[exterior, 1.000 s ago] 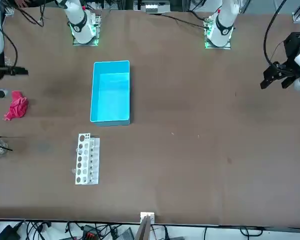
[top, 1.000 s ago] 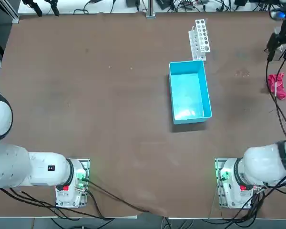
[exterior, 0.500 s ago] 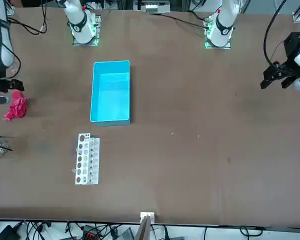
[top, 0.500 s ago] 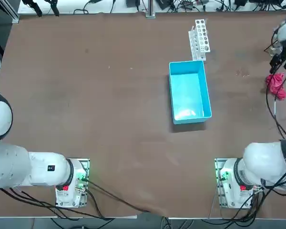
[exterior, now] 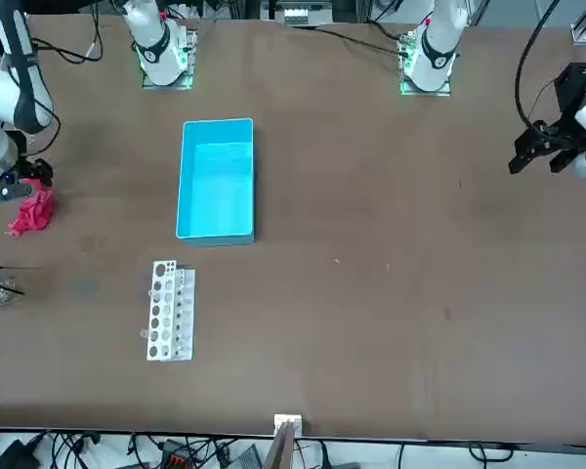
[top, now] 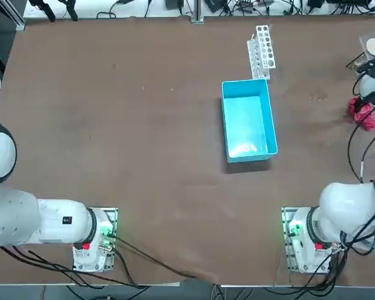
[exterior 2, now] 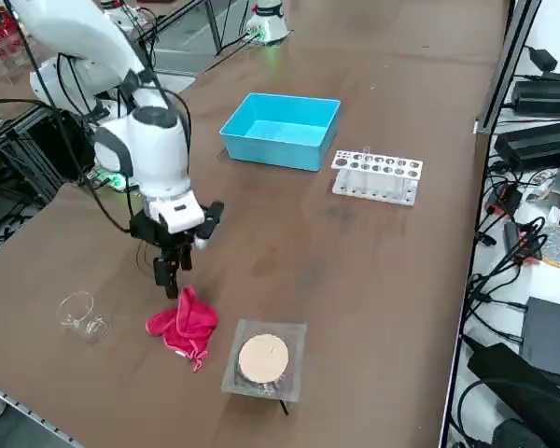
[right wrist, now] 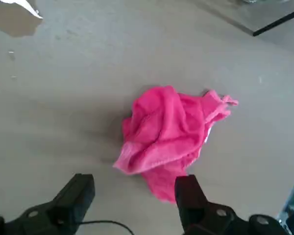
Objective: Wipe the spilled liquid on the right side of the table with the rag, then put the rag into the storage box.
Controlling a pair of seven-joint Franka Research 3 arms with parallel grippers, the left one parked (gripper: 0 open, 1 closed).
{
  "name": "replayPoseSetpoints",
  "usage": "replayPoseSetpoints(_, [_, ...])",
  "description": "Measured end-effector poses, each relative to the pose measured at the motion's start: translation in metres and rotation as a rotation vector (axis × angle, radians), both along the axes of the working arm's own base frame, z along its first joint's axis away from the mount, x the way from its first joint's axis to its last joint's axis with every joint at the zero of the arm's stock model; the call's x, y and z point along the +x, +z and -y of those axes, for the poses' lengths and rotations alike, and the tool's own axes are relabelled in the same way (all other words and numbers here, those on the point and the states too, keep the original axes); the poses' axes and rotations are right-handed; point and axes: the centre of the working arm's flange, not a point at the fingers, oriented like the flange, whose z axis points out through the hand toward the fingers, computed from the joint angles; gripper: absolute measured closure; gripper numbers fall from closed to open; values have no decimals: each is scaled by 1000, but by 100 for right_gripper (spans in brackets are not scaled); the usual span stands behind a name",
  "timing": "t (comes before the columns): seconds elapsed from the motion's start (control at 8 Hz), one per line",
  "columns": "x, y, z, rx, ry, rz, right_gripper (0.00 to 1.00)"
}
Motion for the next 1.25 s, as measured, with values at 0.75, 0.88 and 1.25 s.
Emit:
replayPoseSetpoints(0.75, [4,-25,-2,18,22,33,12])
replayPoseSetpoints(0.88, [4,-25,-2,18,22,33,15])
replayPoseSetpoints(1.25, [1,-25,3,17,11,33,55])
